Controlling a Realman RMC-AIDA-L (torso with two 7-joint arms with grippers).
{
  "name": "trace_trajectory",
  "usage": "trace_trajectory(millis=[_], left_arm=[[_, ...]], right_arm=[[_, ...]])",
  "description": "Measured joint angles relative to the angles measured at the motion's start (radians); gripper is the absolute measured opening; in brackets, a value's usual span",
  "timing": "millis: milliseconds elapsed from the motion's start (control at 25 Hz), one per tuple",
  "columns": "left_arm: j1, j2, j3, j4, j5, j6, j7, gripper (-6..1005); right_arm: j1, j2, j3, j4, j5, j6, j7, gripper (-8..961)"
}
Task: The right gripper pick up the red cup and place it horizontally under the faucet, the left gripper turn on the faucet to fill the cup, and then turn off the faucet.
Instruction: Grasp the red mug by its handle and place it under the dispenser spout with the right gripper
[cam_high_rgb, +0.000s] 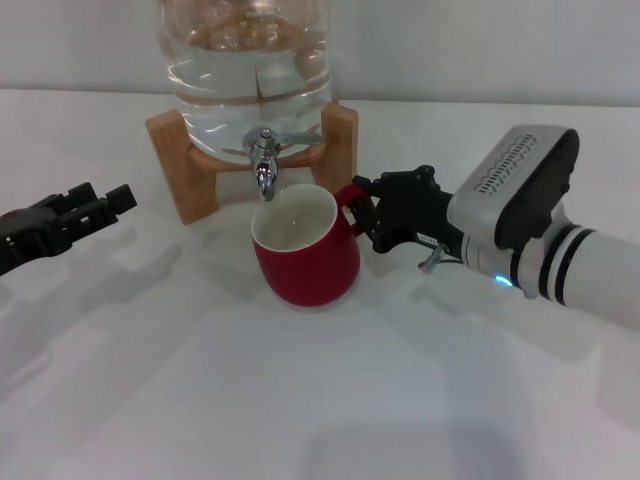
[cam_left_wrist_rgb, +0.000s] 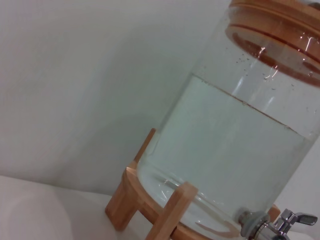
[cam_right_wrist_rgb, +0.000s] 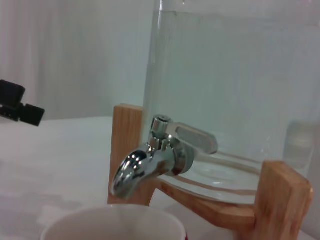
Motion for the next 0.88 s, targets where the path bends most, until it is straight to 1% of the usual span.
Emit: trace_trajectory(millis=[120, 360, 560, 680, 880], left_arm=[[0.000, 0.000, 0.000, 0.000, 0.000, 0.000, 0.000, 868], [0.001, -0.001, 0.000, 0.000, 0.000, -0.005, -0.002, 868], [0.000, -0.005, 0.000, 0.000, 0.000, -0.005, -0.002, 867], [0.001, -0.006, 0.000, 0.000, 0.000, -0.006, -0.003, 867], [-0.003, -0.007, 0.000, 0.000, 0.000, -0.006, -0.003, 867]], right_arm=[[0.021, 0.000, -0.016, -0.007, 0.017, -0.027, -0.002, 137], [0.088, 0.000, -0.086, -0.069, 0.128, -0.045, -0.008, 137], [0.109, 0.000, -0.102, -0.078, 0.146, -0.051, -0.002, 136], [0.126, 0.000, -0.128, -0.079, 0.180, -0.056, -0.005, 136], [0.158, 0.000, -0.152, -0.086, 0.211, -0.089, -0.011, 136]])
